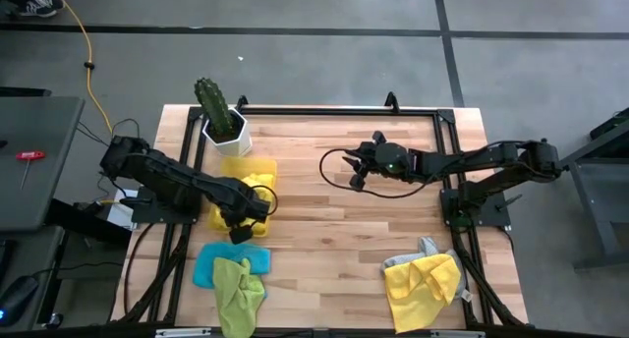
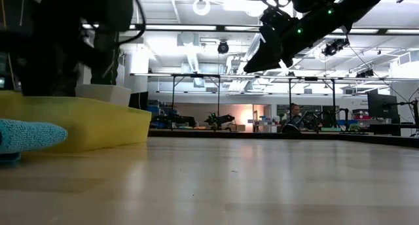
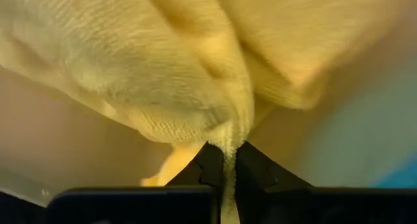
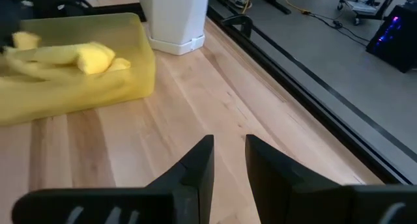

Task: Fold microfiber towels
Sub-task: Put the folded yellow microfiber towel into the yellow bin

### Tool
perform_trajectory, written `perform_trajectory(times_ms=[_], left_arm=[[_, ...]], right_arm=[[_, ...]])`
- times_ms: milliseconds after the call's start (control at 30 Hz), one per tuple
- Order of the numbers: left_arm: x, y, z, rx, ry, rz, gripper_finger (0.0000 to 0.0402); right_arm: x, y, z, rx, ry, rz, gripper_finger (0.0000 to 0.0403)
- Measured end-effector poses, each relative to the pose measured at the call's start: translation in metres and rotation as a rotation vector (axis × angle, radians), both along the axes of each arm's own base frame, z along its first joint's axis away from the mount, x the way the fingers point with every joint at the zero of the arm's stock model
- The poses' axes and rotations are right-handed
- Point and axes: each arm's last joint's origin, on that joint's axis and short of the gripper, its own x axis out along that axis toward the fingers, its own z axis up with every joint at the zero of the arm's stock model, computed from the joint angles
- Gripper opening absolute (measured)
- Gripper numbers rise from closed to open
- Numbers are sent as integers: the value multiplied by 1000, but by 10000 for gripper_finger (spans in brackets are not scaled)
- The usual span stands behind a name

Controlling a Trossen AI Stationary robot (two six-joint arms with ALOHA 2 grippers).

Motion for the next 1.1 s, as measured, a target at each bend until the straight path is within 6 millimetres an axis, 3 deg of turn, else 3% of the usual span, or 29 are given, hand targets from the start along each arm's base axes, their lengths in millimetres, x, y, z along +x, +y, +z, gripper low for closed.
perform_trajectory(times_ms=[133,267,400,567,667,833,967,1100], left_arm=[[4,2,27,3,-47,-25,5],[-3,12,66,68,-109,26,3],[-26,24,102,151,-145,189,2],[-59,29,119,215,-132,503,1],[-65,23,120,225,-193,629,1],[-63,10,104,365,-293,811,0],[-52,2,77,390,-326,868,0],[-51,-4,42,438,-191,859,0]], right_arm=[[-1,-4,0,7,-4,-18,78],[-1,-4,0,5,-3,-17,78],[-1,-5,1,-33,14,-3,78],[0,-14,6,-57,4,-19,78],[-1,-19,6,-44,3,-14,78],[-2,-21,4,-17,19,27,78],[-2,-21,3,-36,35,54,78],[-1,-21,8,-59,-6,58,78]])
